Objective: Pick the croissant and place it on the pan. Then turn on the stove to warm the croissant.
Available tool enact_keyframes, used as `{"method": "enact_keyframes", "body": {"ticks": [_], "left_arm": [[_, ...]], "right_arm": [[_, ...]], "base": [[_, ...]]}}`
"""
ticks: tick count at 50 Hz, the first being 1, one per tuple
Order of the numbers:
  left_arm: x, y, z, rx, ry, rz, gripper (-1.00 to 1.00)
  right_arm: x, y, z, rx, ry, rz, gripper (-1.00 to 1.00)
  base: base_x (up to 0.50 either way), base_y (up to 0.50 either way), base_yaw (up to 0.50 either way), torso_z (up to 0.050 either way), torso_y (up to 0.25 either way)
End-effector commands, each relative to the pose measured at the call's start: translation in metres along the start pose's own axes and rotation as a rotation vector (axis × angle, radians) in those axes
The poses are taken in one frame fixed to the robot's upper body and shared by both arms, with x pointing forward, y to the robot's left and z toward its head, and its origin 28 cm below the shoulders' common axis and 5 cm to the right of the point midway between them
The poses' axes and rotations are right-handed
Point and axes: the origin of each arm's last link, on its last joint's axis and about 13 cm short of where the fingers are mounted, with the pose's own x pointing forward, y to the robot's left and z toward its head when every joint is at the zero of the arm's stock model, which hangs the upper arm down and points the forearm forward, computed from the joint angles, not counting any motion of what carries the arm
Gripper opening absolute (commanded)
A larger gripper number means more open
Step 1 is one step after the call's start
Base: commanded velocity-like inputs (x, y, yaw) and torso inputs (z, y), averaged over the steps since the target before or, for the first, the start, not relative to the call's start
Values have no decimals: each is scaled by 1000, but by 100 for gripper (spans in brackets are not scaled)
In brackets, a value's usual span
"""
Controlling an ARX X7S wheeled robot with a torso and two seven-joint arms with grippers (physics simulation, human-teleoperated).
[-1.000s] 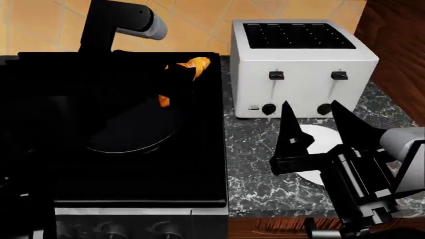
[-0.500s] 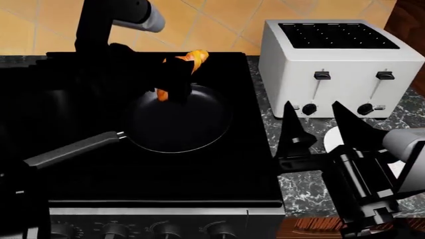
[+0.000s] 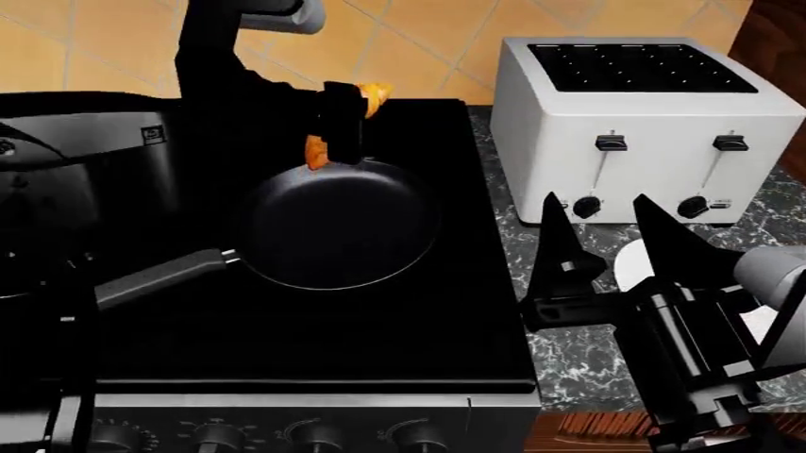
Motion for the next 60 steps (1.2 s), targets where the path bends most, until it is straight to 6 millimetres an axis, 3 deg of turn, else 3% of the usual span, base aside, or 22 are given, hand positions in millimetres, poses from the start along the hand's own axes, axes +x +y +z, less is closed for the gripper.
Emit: {"method": "enact_keyframes", "body": {"ticks": [1, 14, 33, 60], "left_arm": [[23, 12, -1, -35, 81, 42, -100], [39, 18, -12, -67, 216, 75, -100], [50, 22, -30, -80, 276, 103, -100], [55, 28, -46, -74, 320, 108, -100]], "right_arm": [[0, 0, -1, 10, 1, -2, 100], [0, 0, 0, 21, -5, -6, 100], [-4, -2, 4, 18, -14, -10, 100], [-2, 1, 1, 27, -7, -10, 100]], "base": [[0, 0, 0, 0, 0], [0, 0, 0, 0, 0], [0, 0, 0, 0, 1], [0, 0, 0, 0, 0]]}}
